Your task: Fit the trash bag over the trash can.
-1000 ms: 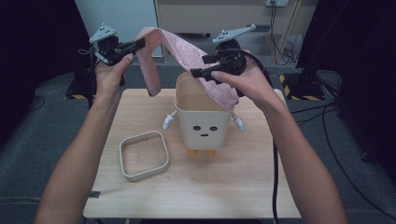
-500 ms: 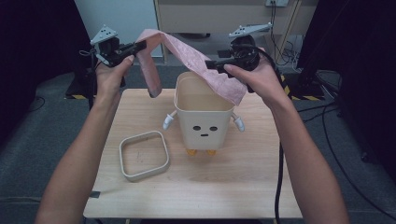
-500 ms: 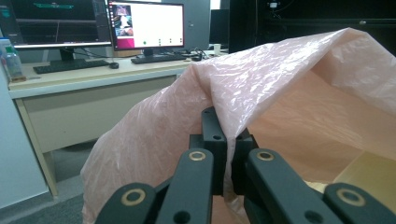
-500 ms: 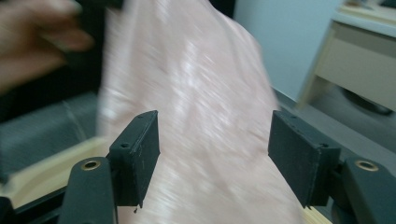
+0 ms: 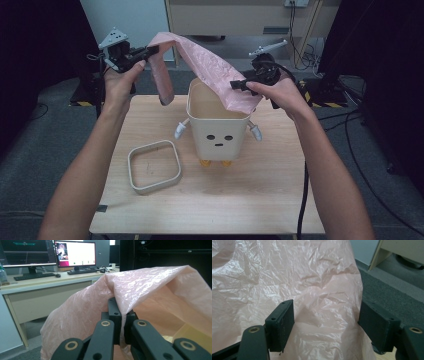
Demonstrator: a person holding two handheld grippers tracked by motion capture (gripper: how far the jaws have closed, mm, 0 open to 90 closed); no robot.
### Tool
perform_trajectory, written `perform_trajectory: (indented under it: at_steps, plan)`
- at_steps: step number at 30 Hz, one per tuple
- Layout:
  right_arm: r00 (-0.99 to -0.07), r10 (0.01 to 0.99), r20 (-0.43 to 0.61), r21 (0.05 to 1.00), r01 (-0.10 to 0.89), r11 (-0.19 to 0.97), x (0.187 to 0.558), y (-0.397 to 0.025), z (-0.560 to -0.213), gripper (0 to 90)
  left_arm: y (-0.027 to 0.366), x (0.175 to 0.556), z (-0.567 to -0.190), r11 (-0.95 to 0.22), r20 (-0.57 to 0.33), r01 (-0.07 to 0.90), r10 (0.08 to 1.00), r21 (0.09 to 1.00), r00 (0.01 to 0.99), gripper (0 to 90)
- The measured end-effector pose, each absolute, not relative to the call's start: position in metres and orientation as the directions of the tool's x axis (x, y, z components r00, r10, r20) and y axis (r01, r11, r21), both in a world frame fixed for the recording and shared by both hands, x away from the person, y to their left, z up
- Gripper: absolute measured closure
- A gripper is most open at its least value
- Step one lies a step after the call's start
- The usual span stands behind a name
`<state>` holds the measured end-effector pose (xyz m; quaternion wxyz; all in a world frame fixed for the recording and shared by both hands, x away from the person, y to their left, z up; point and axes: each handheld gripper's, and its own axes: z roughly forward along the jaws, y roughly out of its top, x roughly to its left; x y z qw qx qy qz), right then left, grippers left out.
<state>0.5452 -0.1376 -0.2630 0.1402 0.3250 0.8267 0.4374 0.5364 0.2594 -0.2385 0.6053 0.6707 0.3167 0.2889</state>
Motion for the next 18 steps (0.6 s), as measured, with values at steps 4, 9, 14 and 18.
perform_trajectory:
  at_steps: [4,9,14,18]
  plan:
    - [-0.744,0.667,0.042,0.8,0.426,0.424,0.55,-0.136,-0.268,35.8,0.255,0.535,-0.239,-0.075,0.011,0.072,0.766,0.995,0.642,89.4]
    - [-0.742,0.67,0.023,0.79,0.424,0.442,0.549,-0.134,-0.269,47.8,0.248,0.532,-0.241,-0.086,0.02,0.068,0.755,0.994,0.655,89.3]
    - [-0.739,0.674,-0.007,0.79,0.409,0.457,0.547,-0.133,-0.268,64.3,0.243,0.529,-0.241,-0.088,0.023,0.065,0.749,0.994,0.662,89.3]
    - [-0.732,0.681,-0.022,0.799,0.396,0.452,0.544,-0.134,-0.264,73.1,0.242,0.529,-0.241,-0.087,0.022,0.065,0.748,0.994,0.663,89.2]
